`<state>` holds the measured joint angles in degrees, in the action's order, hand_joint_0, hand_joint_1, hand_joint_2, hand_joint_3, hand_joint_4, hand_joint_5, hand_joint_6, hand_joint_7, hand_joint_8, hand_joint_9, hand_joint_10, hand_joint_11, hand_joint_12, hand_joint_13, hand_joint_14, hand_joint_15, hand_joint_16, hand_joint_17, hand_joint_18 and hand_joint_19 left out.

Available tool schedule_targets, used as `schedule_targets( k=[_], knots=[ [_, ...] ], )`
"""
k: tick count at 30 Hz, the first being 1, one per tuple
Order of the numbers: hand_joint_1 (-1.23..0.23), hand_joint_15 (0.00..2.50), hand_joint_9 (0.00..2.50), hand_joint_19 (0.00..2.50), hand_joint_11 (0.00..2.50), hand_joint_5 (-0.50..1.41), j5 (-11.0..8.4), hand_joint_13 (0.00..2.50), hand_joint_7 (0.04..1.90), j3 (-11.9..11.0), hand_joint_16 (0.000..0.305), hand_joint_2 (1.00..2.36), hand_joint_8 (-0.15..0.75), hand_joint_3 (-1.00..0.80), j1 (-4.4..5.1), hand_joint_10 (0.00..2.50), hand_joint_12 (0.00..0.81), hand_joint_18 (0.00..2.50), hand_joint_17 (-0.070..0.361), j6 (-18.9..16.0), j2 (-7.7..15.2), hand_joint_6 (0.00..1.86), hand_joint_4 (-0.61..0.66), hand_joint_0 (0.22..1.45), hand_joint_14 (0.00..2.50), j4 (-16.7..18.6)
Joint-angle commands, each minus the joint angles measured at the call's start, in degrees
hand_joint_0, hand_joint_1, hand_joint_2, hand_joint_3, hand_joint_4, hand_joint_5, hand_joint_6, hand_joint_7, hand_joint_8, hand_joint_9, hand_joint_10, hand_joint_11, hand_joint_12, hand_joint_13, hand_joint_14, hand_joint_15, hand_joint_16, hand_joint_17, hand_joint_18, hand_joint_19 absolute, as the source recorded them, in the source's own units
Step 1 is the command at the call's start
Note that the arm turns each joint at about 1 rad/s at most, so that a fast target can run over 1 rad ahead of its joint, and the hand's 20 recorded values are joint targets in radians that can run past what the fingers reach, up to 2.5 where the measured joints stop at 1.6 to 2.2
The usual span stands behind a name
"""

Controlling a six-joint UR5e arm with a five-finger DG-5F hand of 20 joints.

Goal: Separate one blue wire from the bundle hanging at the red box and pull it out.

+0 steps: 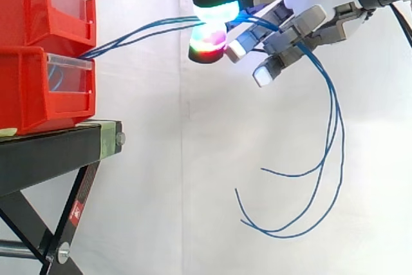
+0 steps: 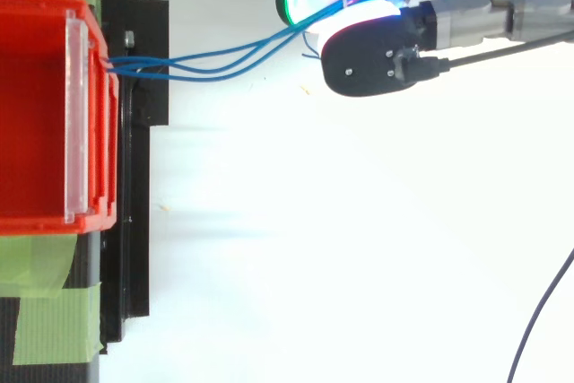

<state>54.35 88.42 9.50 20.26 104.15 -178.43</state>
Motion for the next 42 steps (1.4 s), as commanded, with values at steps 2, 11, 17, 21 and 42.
schedule_targets(
  k=[2, 11, 17, 21, 42],
  knots=[
    [-0.69, 0.56, 0.99, 0.9, 1.28, -0.23, 0.06, 1.2, 1.01, 0.0, 0.048, 1.02, 0.318, -0.25, 0.08, 0.02, 0.293, 0.81, 0.107, -0.93, 0.0, 0.83, 0.18, 0.66, 2.5, -0.61],
    [-0.67, 0.58, 0.99, 0.91, 1.31, -0.23, -0.03, 1.2, 1.02, 0.0, 0.048, 1.02, 0.324, -0.29, 0.34, 0.02, 0.297, 0.81, 0.108, -1.1, 0.0, 0.83, 0.18, 0.62, 2.5, -0.87],
    [-0.65, 0.56, 1.0, 0.9, 1.3, -0.23, 0.06, 1.21, 1.02, 0.0, 0.048, 1.03, 0.322, -0.14, 0.34, 0.02, 0.293, 0.81, 0.108, -1.1, 0.0, 0.83, 0.18, 0.65, 2.5, -0.87],
    [-0.66, 0.56, 0.99, 0.9, 1.31, -0.23, -0.03, 1.2, 1.01, 0.0, 0.048, 1.03, 0.32, -0.05, 0.34, 0.02, 0.29, 0.81, 0.108, -1.1, 0.0, 0.83, 0.18, 0.68, 2.5, -0.87],
    [-0.91, 0.43, 0.55, 0.86, 1.29, -0.27, 0.06, 0.9, 1.02, 0.0, 0.047, 1.02, 0.262, -0.24, 0.34, 0.01, 0.3, 0.62, 0.106, -1.28, 0.0, 0.84, 0.16, 0.77, 2.5, -0.87]
  ],
)
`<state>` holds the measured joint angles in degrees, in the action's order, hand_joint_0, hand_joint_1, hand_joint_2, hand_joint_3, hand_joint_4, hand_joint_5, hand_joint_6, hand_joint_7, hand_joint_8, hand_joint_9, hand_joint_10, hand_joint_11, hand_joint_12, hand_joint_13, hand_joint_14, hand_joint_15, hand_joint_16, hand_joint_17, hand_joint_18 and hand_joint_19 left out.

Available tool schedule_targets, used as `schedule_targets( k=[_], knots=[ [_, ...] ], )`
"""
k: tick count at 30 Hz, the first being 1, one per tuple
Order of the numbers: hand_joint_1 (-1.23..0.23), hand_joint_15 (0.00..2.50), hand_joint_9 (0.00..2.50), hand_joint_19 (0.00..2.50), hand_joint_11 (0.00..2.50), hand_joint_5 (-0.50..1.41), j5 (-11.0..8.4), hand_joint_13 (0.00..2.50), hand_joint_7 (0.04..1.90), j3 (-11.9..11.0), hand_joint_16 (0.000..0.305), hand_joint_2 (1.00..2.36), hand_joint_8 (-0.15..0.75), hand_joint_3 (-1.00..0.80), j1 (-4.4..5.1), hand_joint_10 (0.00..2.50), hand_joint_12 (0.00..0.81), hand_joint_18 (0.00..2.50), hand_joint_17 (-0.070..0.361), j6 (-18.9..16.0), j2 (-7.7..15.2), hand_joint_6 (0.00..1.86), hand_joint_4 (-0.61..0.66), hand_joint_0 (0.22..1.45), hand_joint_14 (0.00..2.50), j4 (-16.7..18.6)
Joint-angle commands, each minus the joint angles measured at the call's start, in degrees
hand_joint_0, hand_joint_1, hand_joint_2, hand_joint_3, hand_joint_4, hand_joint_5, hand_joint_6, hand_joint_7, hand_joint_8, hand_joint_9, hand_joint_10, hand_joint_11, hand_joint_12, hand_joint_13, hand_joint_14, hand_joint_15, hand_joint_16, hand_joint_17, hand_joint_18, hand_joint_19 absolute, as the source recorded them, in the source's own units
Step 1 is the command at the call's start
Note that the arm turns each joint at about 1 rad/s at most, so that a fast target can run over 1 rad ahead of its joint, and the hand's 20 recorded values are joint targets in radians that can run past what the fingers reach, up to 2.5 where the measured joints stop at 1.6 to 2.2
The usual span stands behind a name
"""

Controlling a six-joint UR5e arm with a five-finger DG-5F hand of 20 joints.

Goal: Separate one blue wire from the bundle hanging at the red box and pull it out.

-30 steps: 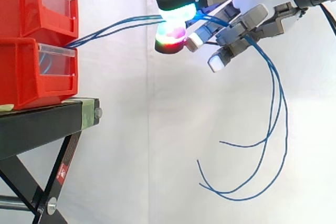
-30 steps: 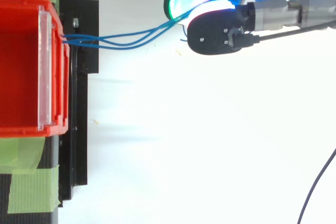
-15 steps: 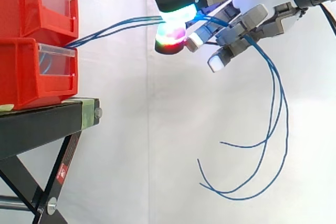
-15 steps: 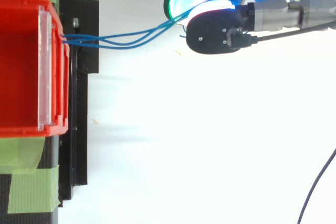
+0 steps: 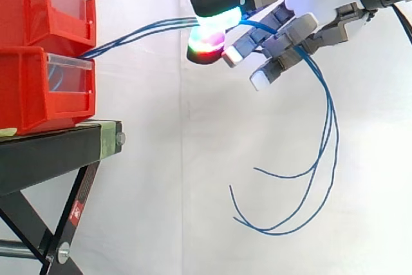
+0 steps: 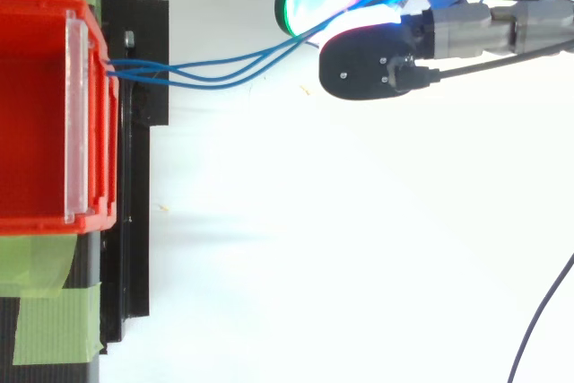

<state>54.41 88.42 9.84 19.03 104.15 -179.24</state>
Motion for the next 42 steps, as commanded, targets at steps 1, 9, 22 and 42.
schedule_targets(
  k=[1, 9, 22, 42],
  knots=[
    [-0.91, 0.44, 0.55, 0.84, 1.27, -0.27, 0.0, 0.91, 1.02, 0.0, 0.047, 1.02, 0.269, -0.3, 0.01, 0.01, 0.299, 0.64, 0.106, -0.04, 0.0, 0.84, 0.17, 0.74, 2.5, -0.06],
    [-0.75, 0.4, 0.64, 0.88, 1.26, -0.26, 0.0, 0.99, 1.0, 0.0, 0.048, 1.01, 0.303, -0.41, 0.01, 0.01, 0.293, 0.68, 0.108, 0.05, 0.0, 0.83, 0.2, 0.63, 2.5, -0.06],
    [-0.7, 0.4, 0.59, 0.87, 1.28, -0.24, 0.0, 0.93, 1.06, 0.0, 0.053, 1.01, 0.334, -0.43, 0.1, 0.01, 0.323, 0.64, 0.119, 0.05, 0.0, 0.82, 0.21, 0.55, 2.5, -0.06],
    [-0.65, 0.37, 0.63, 0.88, 1.27, -0.23, 0.0, 0.97, 1.07, 0.0, 0.053, 1.0, 0.347, -0.48, 0.1, 0.02, 0.322, 0.65, 0.12, 0.05, 0.0, 0.81, 0.21, 0.53, 2.5, -0.06]
  ],
)
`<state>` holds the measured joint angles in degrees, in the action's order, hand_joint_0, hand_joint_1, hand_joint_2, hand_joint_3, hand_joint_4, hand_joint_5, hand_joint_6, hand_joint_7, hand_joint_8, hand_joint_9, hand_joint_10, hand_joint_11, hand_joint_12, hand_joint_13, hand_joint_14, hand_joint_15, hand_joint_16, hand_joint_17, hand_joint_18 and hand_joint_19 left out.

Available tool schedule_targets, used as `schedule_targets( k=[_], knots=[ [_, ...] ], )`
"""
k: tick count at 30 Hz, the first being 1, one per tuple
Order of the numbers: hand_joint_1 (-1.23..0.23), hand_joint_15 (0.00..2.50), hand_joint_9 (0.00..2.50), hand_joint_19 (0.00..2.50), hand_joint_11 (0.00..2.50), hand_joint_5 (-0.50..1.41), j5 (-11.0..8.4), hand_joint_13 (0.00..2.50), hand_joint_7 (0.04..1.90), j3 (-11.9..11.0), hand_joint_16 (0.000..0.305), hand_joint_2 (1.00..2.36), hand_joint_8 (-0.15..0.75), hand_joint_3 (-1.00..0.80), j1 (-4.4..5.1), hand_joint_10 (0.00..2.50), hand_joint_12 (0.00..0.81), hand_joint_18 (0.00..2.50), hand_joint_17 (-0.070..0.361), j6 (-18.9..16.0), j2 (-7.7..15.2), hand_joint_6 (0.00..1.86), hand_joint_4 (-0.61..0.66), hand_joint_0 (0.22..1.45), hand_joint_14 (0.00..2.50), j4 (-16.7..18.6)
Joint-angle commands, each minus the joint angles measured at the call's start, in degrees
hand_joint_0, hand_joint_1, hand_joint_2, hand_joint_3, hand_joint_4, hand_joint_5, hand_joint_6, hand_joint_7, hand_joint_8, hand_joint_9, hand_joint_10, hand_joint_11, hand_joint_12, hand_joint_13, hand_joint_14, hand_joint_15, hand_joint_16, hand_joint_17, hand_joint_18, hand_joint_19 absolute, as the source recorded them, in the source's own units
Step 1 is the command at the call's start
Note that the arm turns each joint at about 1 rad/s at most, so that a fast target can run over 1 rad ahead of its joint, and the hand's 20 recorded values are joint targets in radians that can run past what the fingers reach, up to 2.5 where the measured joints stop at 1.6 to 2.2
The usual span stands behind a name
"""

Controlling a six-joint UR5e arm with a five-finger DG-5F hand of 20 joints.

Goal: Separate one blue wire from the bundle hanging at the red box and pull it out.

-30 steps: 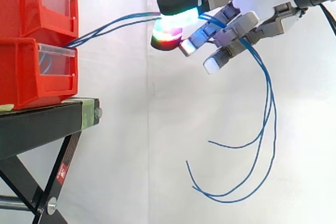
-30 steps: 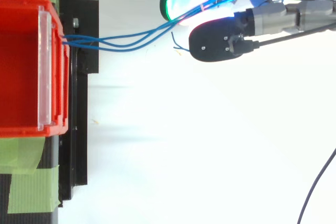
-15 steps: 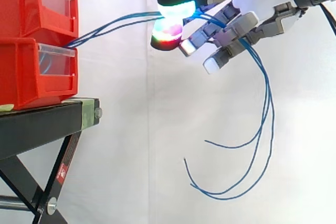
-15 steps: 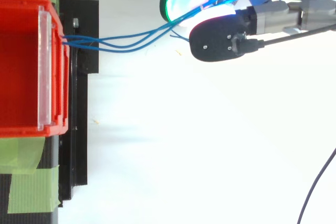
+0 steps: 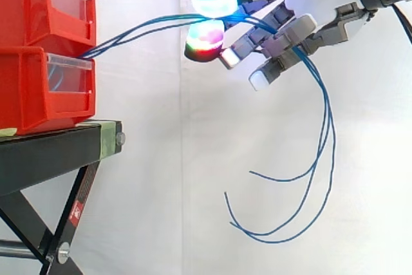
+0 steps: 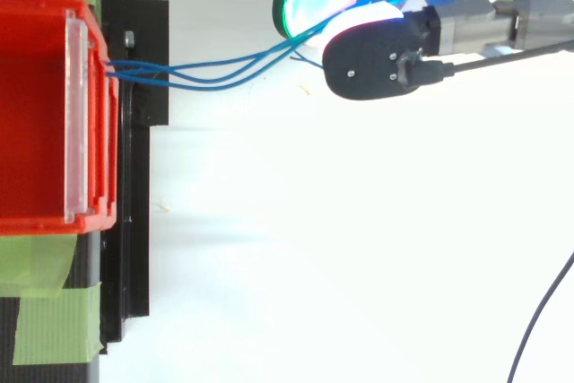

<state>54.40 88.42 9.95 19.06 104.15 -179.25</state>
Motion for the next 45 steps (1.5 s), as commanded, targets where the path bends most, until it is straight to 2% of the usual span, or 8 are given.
schedule_targets(
  k=[1, 3, 7, 18, 20, 26, 41, 45],
  knots=[
    [-0.64, 0.37, 0.63, 0.88, 1.26, -0.23, 0.09, 0.98, 1.07, 0.0, 0.053, 1.0, 0.349, -0.48, -0.02, 0.01, 0.323, 0.65, 0.12, -0.07, 0.0, 0.81, 0.21, 0.53, 2.5, -0.05],
    [-0.64, 0.37, 0.64, 0.88, 1.26, -0.23, 0.18, 0.98, 1.06, 0.0, 0.054, 1.0, 0.351, -0.47, -0.02, 0.02, 0.324, 0.65, 0.12, 0.02, 0.0, 0.81, 0.21, 0.53, 2.5, -0.05],
    [-0.7, 0.42, 0.65, 0.88, 1.26, -0.22, 0.0, 0.98, 1.08, 0.0, 0.05, 1.02, 0.333, -0.28, -0.02, 0.02, 0.307, 0.64, 0.113, 0.11, 0.0, 0.81, 0.19, 0.63, 2.5, 0.04],
    [-0.78, 0.43, 0.66, 0.9, 1.27, -0.23, 0.0, 1.0, 1.02, 0.0, 0.048, 1.03, 0.318, -0.07, -0.02, 0.01, 0.3, 0.65, 0.107, 0.02, 0.0, 0.83, 0.18, 0.74, 2.5, -0.05],
    [-0.83, 0.45, 0.63, 0.96, 1.22, -0.23, 0.09, 0.98, 1.05, 0.0, 0.045, 1.03, 0.301, -0.01, -0.02, 0.02, 0.305, 0.66, 0.101, 0.02, 0.0, 0.83, 0.13, 0.75, 2.5, -0.05],
    [-0.89, 0.45, 0.62, 1.06, 1.18, -0.24, 0.18, 0.99, 1.08, 0.0, 0.045, 1.03, 0.294, -0.03, 0.07, 0.02, 0.302, 0.75, 0.1, 0.11, 0.0, 0.82, 0.12, 0.75, 2.5, 0.21],
    [-0.94, 0.48, 0.55, 1.05, 1.18, -0.28, 0.0, 1.0, 1.1, 0.09, 0.043, 1.04, 0.296, -0.07, 0.51, 0.02, 0.307, 0.79, 0.096, 0.02, 0.0, 0.8, 0.2, 0.75, 2.5, -0.14],
    [-1.01, 0.5, 0.49, 0.99, 1.12, -0.28, 0.0, 0.99, 1.17, 0.0, 0.045, 1.03, 0.291, -0.17, 0.51, 0.02, 0.319, 0.8, 0.102, 0.02, 0.0, 0.74, 0.19, 0.71, 2.5, -0.58]
  ],
)
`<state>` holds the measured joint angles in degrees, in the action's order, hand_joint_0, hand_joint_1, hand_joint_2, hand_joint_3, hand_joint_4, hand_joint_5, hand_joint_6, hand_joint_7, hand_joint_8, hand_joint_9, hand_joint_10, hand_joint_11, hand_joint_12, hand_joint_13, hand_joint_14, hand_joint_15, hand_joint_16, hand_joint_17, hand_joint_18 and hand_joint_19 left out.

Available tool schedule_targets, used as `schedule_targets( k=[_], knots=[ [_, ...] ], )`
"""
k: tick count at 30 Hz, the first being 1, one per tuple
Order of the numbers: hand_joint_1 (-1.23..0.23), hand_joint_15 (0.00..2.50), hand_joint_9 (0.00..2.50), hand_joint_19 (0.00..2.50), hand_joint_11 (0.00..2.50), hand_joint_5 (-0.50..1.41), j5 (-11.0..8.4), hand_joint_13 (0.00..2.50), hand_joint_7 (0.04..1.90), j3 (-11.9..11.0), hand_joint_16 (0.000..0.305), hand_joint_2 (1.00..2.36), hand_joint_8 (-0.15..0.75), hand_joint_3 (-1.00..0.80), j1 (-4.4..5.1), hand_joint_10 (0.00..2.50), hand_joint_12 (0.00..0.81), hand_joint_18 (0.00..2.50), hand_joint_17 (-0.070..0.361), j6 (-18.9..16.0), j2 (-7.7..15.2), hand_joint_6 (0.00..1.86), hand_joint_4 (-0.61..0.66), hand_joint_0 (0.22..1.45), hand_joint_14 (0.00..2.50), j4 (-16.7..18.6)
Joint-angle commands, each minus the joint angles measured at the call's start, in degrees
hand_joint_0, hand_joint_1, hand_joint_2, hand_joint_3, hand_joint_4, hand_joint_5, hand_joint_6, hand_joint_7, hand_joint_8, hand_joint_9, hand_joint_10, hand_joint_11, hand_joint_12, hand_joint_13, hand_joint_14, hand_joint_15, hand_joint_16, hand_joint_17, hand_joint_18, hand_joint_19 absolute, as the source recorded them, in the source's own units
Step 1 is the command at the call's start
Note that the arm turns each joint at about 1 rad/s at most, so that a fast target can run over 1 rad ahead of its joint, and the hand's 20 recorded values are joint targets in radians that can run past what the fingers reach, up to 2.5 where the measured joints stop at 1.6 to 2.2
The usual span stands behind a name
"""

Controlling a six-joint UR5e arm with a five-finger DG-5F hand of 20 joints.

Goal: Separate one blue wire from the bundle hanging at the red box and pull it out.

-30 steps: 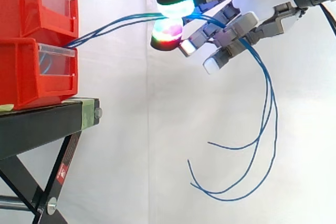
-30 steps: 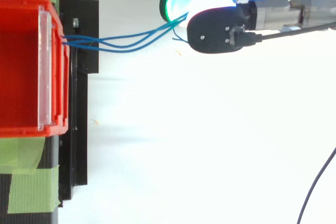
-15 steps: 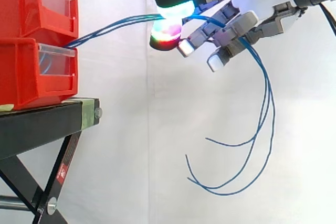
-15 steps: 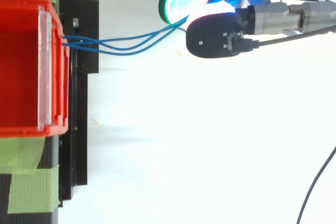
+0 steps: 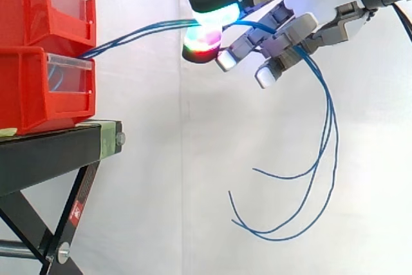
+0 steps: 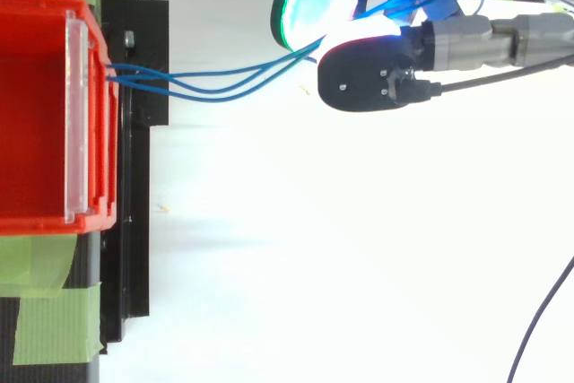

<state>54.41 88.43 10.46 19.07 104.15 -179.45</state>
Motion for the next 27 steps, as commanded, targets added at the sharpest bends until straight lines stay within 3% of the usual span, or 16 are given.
schedule_targets(
  k=[1, 7, 15, 23, 27],
  knots=[
    [-1.04, 0.53, 0.48, 0.99, 1.11, -0.28, 0.0, 0.98, 1.19, -0.01, 0.046, 1.02, 0.29, -0.23, 0.0, 0.02, 0.318, 0.8, 0.103, 0.0, 0.0, 0.72, 0.2, 0.7, 2.5, -0.46],
    [-1.03, 0.49, 0.53, 1.0, 1.11, -0.27, 0.0, 1.01, 1.18, -0.01, 0.047, 1.0, 0.308, -0.5, 0.0, 0.02, 0.317, 0.8, 0.105, -0.09, 0.0, 0.72, 0.21, 0.69, 2.5, -1.34],
    [-0.91, 0.5, 0.65, 1.04, 1.11, -0.25, 0.0, 1.06, 1.17, -0.01, 0.048, 1.0, 0.341, -0.5, 0.0, 0.02, 0.328, 0.83, 0.107, 0.0, 0.0, 0.71, 0.24, 0.58, 2.5, -1.34],
    [-0.7, 0.47, 0.82, 1.06, 1.12, -0.23, 0.0, 1.16, 1.14, 0.08, 0.053, 1.0, 0.372, -0.5, 0.09, 0.02, 0.331, 0.94, 0.118, -0.35, 0.0, 0.73, 0.25, 0.53, 2.5, -1.86],
    [-0.67, 0.46, 0.85, 1.06, 1.12, -0.22, 0.09, 1.17, 1.14, -0.01, 0.054, 1.0, 0.377, -0.49, 0.09, 0.02, 0.335, 0.95, 0.121, -0.35, 0.0, 0.73, 0.25, 0.52, 2.5, -1.51]
  ],
)
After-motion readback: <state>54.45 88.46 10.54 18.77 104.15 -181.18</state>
